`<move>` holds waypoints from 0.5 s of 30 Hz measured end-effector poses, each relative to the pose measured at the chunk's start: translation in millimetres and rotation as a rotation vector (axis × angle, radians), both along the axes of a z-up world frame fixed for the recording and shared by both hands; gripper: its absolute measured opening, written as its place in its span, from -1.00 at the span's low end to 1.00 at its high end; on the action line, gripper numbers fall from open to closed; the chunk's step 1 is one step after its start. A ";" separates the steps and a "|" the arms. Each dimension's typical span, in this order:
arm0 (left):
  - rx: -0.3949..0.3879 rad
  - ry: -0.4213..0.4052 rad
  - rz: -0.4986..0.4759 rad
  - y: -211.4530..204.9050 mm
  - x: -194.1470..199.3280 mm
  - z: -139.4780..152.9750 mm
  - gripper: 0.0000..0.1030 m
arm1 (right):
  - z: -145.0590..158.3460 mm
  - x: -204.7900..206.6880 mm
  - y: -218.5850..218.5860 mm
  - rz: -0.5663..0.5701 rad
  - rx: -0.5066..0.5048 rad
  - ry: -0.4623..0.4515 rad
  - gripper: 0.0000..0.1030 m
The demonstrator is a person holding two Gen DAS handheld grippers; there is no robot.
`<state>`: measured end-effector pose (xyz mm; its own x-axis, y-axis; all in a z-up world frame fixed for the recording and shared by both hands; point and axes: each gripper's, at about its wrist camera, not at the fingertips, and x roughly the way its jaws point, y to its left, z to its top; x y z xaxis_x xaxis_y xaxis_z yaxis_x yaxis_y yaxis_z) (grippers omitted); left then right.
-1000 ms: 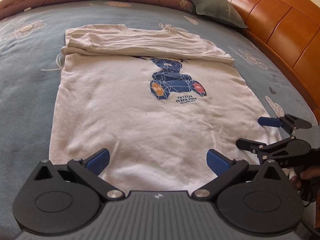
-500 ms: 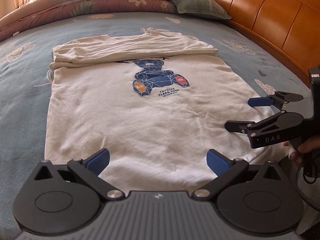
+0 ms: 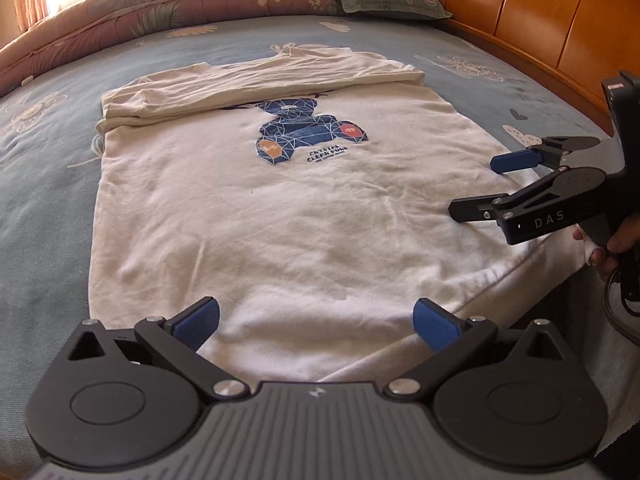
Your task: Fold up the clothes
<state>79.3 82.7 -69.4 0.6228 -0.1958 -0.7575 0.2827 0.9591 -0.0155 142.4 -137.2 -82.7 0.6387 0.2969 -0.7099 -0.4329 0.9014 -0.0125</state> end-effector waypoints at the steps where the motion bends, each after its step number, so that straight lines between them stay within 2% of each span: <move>1: 0.024 -0.014 -0.009 -1.6 0.2 1.0 0.99 | 3.3 -0.4 -1.7 0.011 0.002 -0.003 1.00; 4: 0.066 -0.030 -0.014 -4.9 3.3 0.3 0.99 | 14.4 -4.9 -6.1 0.056 0.003 -0.029 1.00; 7: 0.027 0.026 0.001 0.0 10.1 -7.0 0.99 | 26.1 -14.9 -9.0 0.129 -0.018 -0.076 1.00; 9: 0.037 0.025 -0.014 0.5 9.4 -4.3 0.99 | 31.6 -21.8 -10.2 0.192 -0.056 -0.109 1.00; 11: 0.086 -0.007 -0.058 -4.2 4.9 0.6 0.99 | 34.8 -29.0 -11.3 0.262 -0.114 -0.138 1.00; 15: 0.207 -0.087 -0.208 -22.7 -8.1 9.9 0.99 | 36.7 -40.7 -9.5 0.390 -0.205 -0.169 1.00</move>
